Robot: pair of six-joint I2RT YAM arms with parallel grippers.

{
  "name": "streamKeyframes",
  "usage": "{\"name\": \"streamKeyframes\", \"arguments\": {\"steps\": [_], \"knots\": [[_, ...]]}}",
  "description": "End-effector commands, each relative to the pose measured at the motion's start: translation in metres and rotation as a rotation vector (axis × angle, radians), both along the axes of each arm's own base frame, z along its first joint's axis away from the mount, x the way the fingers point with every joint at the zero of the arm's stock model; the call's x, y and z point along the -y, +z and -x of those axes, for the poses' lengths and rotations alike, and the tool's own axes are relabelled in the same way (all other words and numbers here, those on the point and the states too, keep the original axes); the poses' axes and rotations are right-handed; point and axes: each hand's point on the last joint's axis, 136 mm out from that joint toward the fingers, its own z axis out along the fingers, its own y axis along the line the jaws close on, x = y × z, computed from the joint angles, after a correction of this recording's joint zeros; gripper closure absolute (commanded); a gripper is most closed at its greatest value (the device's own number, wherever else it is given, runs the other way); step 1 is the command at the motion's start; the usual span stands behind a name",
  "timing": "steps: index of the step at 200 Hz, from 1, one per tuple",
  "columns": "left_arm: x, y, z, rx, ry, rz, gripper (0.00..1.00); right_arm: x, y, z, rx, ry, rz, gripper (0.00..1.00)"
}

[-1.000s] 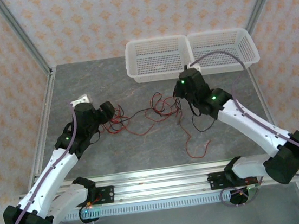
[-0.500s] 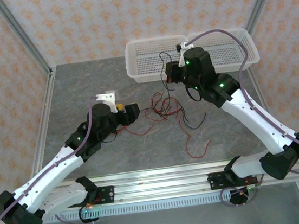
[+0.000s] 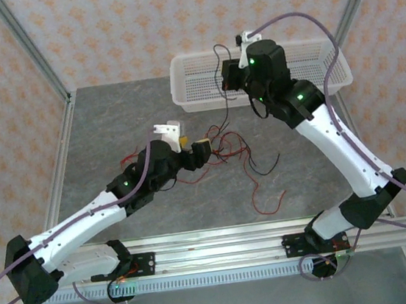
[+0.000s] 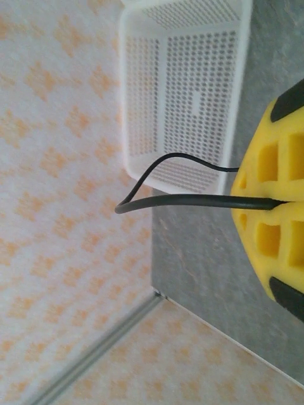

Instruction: Untangle the cables

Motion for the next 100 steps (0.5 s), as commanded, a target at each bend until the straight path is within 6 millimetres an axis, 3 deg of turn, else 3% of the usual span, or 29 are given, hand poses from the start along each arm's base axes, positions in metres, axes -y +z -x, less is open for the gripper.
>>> {"name": "streamKeyframes", "arguments": {"steps": [1,18,61,100], "knots": [[-0.021,0.02,0.001,0.081,0.086,0.061,0.12,0.043,0.014,-0.026,0.044,-0.157,0.058,1.0],[-0.034,0.026,0.005,0.109,0.118,0.087,0.01,0.073,0.021,-0.05,0.058,-0.23,0.033,1.0],[-0.053,0.019,0.008,0.085,0.118,0.148,0.01,0.15,0.032,-0.111,0.085,-0.383,-0.012,1.0],[-0.057,0.004,0.007,0.05,0.104,0.147,0.01,0.202,0.018,-0.171,0.085,-0.493,-0.01,1.0]]}}
